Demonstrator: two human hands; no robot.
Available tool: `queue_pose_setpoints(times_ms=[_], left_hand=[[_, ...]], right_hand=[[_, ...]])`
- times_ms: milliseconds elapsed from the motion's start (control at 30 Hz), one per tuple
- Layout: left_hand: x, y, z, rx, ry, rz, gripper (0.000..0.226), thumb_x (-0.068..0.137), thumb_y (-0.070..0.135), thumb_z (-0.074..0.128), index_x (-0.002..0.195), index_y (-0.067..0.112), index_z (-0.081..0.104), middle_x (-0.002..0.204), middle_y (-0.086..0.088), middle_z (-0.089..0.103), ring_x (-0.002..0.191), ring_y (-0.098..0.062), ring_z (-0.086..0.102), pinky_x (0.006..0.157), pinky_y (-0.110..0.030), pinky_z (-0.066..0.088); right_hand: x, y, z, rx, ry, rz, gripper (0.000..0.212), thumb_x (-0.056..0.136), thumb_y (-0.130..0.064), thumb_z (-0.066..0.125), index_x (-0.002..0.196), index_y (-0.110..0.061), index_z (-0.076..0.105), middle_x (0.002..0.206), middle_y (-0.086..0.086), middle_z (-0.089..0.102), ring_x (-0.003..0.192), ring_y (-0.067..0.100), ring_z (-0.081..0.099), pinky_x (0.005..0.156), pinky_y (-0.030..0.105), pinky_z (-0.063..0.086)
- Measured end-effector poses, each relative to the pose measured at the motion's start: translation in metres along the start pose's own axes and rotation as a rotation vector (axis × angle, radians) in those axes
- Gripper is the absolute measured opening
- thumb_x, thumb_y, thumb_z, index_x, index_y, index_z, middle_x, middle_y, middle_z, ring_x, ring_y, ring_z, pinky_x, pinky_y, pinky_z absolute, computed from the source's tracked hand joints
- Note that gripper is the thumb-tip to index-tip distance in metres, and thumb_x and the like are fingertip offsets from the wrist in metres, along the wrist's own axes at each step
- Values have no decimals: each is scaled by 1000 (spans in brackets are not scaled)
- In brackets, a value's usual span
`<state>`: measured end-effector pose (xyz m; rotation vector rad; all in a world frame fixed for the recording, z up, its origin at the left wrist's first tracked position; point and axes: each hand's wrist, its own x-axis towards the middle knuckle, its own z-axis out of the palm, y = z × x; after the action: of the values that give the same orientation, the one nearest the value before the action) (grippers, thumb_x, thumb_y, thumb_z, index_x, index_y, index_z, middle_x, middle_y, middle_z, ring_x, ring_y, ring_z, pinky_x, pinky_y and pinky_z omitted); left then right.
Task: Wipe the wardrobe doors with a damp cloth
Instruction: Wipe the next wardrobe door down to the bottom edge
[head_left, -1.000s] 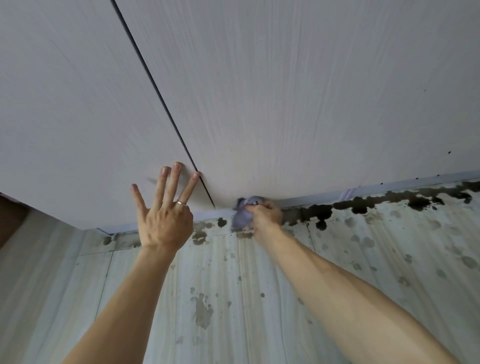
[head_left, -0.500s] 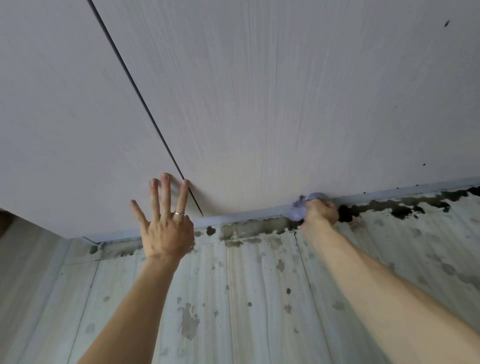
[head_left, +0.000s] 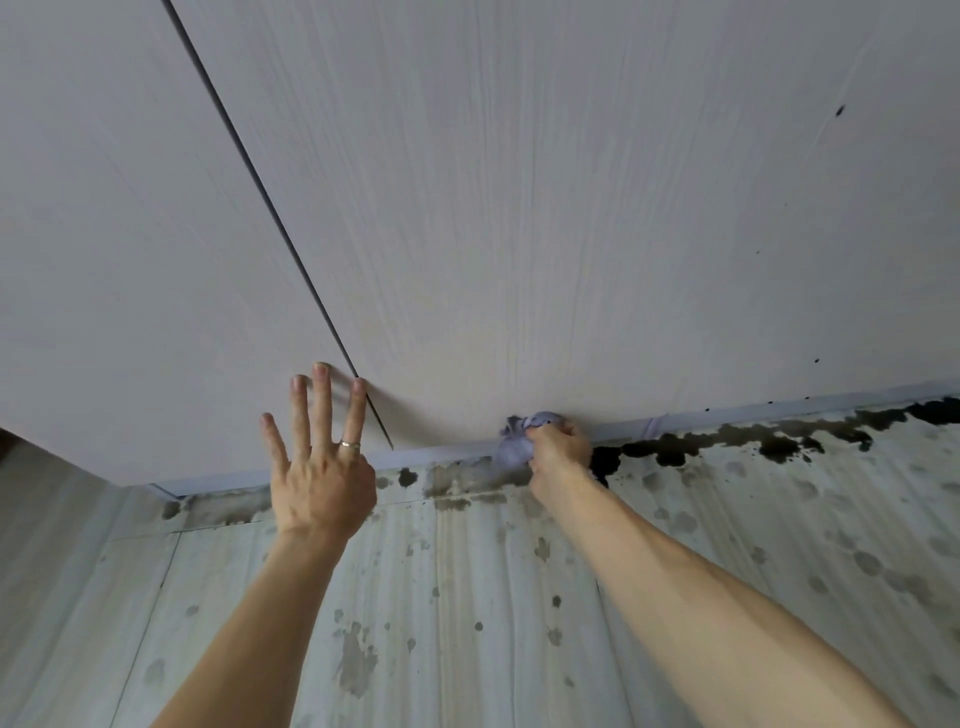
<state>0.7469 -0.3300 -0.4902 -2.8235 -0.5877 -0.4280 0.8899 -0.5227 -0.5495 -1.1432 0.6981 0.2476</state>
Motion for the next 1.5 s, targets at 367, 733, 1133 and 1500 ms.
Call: queue_pose_setpoints(times_ms=[367,733,1133,1500], left_hand=[[-7,22,-16,-121,-136,-12,107,87,20,62,157,34,-18,157,-8,-41,153,-28,-16,121,-62,7],[-22,28,10,-219,-121,36,98,85,17,64,160,35,5,166,-2,-23,155,-26,-9,121,-62,5],[18,-29,-112,-350,-333,-125,67,90,9,55,152,23,37,150,-5,45,143,-27,37,121,-46,23],[141,-156,-505,-666,-655,-389,36,98,27,44,130,34,59,126,9,63,108,-15,62,90,-32,52]], right_hand=[[43,-89,-89,189,295,-207,21,83,9,47,78,-10,53,78,15,60,66,26,58,60,34,51],[-54,-18,-19,-309,-379,71,30,86,19,56,81,-11,54,83,7,62,79,19,61,76,34,52],[-148,-86,27,-714,-436,72,20,86,5,68,88,-14,65,102,14,71,93,29,68,81,38,58],[-472,-396,160,-831,-744,-118,18,84,1,71,97,-13,70,98,7,76,88,21,74,83,33,60]])
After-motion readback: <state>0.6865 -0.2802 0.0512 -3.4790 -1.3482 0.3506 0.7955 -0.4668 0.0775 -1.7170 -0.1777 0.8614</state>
